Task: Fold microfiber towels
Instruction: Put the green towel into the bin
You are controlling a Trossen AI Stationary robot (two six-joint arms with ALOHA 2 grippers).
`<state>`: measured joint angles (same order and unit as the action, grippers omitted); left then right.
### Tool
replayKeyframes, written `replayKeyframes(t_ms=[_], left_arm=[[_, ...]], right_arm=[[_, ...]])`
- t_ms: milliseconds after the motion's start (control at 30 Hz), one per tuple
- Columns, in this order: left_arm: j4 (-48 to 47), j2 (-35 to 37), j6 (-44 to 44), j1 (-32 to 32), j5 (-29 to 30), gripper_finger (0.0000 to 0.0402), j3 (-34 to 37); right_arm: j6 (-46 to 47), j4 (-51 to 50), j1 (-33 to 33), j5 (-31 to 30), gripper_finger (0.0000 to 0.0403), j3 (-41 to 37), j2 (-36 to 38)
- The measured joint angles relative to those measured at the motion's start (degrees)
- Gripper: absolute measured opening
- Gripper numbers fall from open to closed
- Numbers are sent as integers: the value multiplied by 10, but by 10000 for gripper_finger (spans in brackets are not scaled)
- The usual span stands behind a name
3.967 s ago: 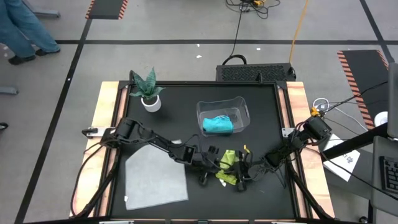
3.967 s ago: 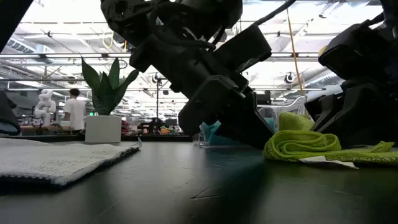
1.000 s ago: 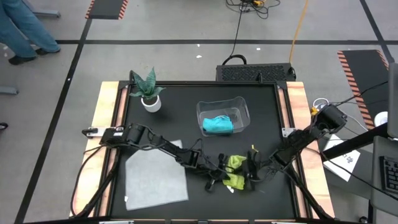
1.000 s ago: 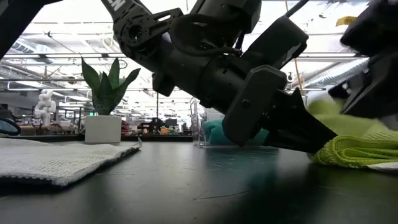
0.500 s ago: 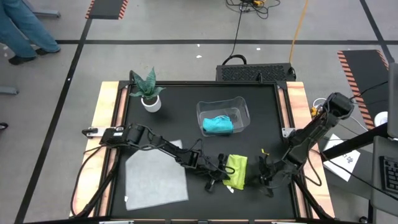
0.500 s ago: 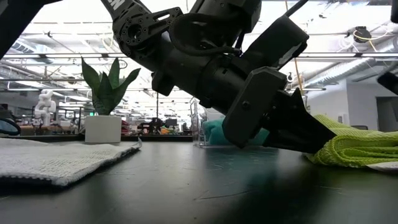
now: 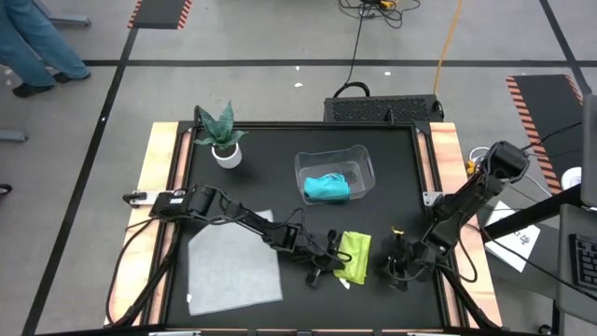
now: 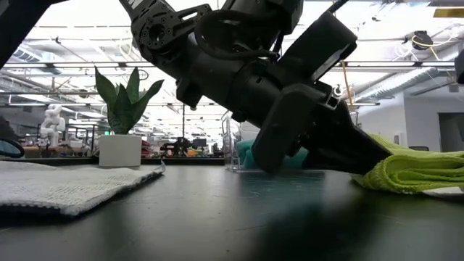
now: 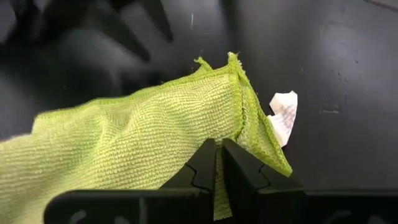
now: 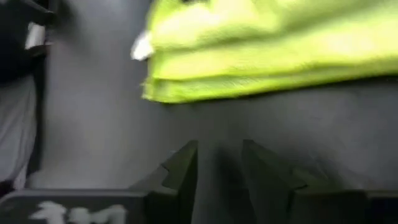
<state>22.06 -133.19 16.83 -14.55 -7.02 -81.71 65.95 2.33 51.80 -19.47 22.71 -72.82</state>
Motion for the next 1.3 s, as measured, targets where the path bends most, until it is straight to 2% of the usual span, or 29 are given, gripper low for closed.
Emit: replayKeyframes(t_ms=[100, 200, 300, 400, 467, 533, 833, 967, 1067, 1167, 1300], left_arm=[[-9, 7, 37, -3, 3, 33, 0], [-3, 9, 81, -7, 16, 33, 0], [-3, 9, 106, -13, 67, 33, 0], [-10, 9, 122, -19, 141, 33, 0], [-19, 11, 129, -24, 202, 33, -1], [-27, 12, 137, -26, 233, 33, -3], [-64, 54, 167, -32, 269, 33, 0], [-114, 75, 165, -26, 307, 33, -2], [-169, 77, 154, -13, 316, 33, 0], [-178, 81, 137, 2, 308, 33, 6], [-181, 81, 132, 18, 279, 33, 21]], right_arm=[[55, 56, -5, -13, 136, -32, -11], [116, 191, -8, -50, 148, -86, -19], [171, 321, -8, -119, 153, -130, -23], [206, 384, -10, -171, 153, -151, -23], [222, 390, -18, -182, 153, -151, -24], [244, 390, -25, -179, 153, -151, -24], [341, 399, -45, -161, 153, -149, -24], [377, 396, -44, -121, 153, -135, -24], [411, 369, -44, -85, 153, -118, -24], [437, 331, -40, -79, 153, -99, -24], [496, 215, -37, -75, 153, -79, -24]])
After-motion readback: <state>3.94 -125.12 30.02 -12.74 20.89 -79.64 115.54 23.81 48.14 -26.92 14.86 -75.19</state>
